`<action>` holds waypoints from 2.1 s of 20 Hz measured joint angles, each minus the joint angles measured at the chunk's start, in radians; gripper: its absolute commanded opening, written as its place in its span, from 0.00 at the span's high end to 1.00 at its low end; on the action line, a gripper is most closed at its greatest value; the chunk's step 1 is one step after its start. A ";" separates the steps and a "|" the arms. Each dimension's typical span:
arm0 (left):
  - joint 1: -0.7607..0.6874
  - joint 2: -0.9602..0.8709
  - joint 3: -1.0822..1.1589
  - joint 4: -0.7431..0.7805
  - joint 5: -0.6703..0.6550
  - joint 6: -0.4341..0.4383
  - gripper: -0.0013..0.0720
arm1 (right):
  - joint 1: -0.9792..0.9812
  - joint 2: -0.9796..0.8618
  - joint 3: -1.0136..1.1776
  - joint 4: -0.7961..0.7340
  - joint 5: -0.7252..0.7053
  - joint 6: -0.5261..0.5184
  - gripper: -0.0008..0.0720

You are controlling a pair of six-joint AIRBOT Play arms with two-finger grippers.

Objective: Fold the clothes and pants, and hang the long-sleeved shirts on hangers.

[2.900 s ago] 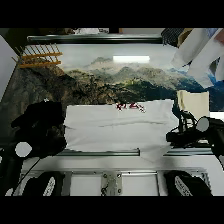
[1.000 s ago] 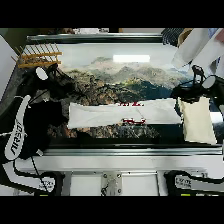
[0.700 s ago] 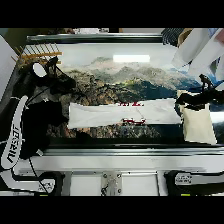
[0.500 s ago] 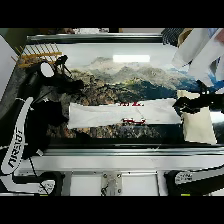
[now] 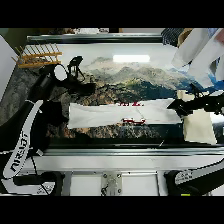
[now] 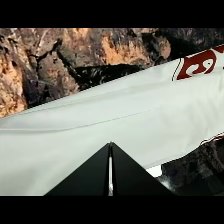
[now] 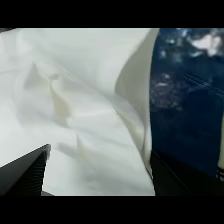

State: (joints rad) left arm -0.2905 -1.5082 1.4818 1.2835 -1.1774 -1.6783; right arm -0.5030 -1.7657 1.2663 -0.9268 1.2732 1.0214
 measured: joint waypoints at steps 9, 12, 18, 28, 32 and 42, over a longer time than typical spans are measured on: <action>-0.008 0.000 0.000 -0.001 0.007 -0.003 0.97 | 0.050 -0.021 -0.002 -0.017 0.051 0.000 0.53; -0.008 0.000 0.000 -0.001 0.008 -0.002 0.97 | 0.072 -0.023 -0.005 -0.034 0.039 0.003 0.97; -0.029 -0.010 0.000 -0.019 0.024 -0.003 0.98 | 0.085 0.024 0.001 -0.067 0.035 0.054 0.97; -0.228 -0.306 0.095 -0.290 0.209 0.090 0.98 | 0.190 0.227 0.204 -0.262 0.210 0.242 0.97; -0.312 -0.451 0.238 -0.325 0.208 0.103 0.98 | 0.299 0.280 0.304 -0.323 0.270 0.316 0.97; -0.364 -0.627 0.408 -0.332 0.090 0.105 0.98 | 0.496 0.309 0.456 -0.354 0.328 0.427 0.97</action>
State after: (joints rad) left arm -0.6540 -2.1353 1.8900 0.9512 -1.0874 -1.5738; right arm -0.0067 -1.4570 1.7222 -1.2808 1.6016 1.4487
